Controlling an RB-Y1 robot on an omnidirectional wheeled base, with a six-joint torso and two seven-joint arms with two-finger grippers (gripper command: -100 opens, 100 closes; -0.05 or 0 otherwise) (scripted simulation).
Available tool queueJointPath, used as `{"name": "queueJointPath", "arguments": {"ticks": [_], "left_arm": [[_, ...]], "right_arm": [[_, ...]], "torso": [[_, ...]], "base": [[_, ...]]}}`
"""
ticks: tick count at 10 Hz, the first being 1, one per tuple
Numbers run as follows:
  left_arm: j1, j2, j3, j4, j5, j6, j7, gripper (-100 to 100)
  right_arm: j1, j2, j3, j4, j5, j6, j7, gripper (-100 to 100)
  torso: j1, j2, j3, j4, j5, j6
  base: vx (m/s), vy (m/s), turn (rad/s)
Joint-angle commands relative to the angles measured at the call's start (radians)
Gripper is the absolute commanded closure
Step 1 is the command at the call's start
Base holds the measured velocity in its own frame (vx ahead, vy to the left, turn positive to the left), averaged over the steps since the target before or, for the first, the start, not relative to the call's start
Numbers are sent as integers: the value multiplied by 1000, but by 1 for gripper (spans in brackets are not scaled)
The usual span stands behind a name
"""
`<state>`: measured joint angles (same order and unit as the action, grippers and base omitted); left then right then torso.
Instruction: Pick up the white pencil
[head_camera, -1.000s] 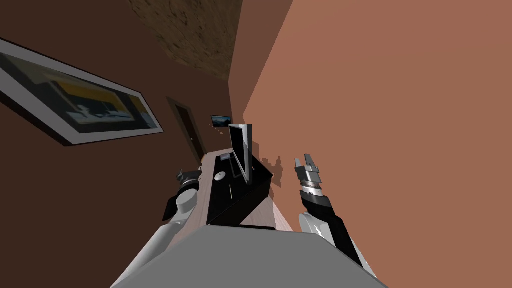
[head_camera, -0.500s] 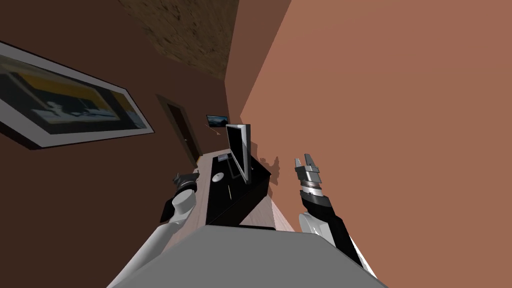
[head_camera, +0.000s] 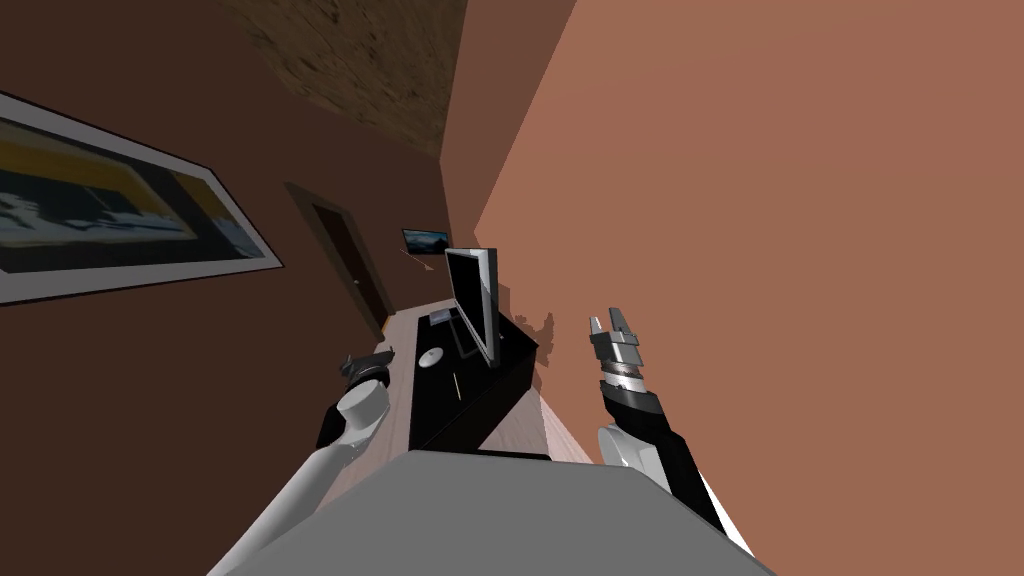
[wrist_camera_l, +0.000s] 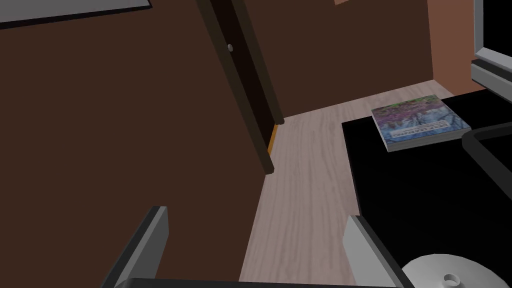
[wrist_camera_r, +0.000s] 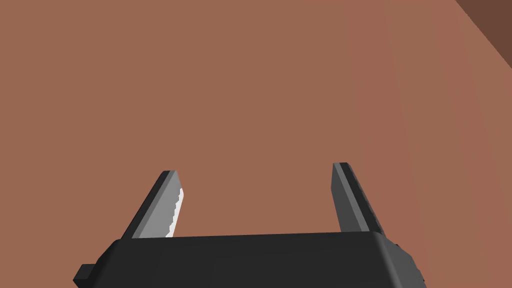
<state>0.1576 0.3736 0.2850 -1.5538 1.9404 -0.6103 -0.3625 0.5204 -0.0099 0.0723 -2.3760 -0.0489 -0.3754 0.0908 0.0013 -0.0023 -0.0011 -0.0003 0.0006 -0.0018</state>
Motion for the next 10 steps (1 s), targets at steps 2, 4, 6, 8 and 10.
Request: {"name": "queueJointPath", "arguments": {"ticks": [2, 4, 6, 8, 10], "left_arm": [[-15, 21, 24, 49, 73, -12, -45, -100], [-15, 21, 24, 65, 143, -12, -45, -100], [-28, 39, 46, 118, 195, -25, -85, -100], [-28, 39, 46, 131, 248, -25, -85, -100], [-28, 39, 46, 131, 294, -25, -85, -100]], "right_arm": [[0, 0, 0, 0, 0, 0, 0, 0], [0, 0, 0, 0, 0, 0, 0, 0], [0, 0, 0, 0, 0, 0, 0, 0], [0, 0, 0, 0, 0, 0, 0, 0], [0, 0, 0, 0, 0, 0, 0, 0]], "torso": [[-1, -1, -1, 0, 0, 0], [3, 2, 1, 0, 1, 1], [0, 0, 0, 0, 0, 0], [3, 1, 1, 0, 0, 1], [0, -1, 0, 0, 0, 0]], "base": [[-6, 8, -90], [-35, 43, -182], [-9, 15, -131], [-31, 41, -182], [7, -8, 21]]}}
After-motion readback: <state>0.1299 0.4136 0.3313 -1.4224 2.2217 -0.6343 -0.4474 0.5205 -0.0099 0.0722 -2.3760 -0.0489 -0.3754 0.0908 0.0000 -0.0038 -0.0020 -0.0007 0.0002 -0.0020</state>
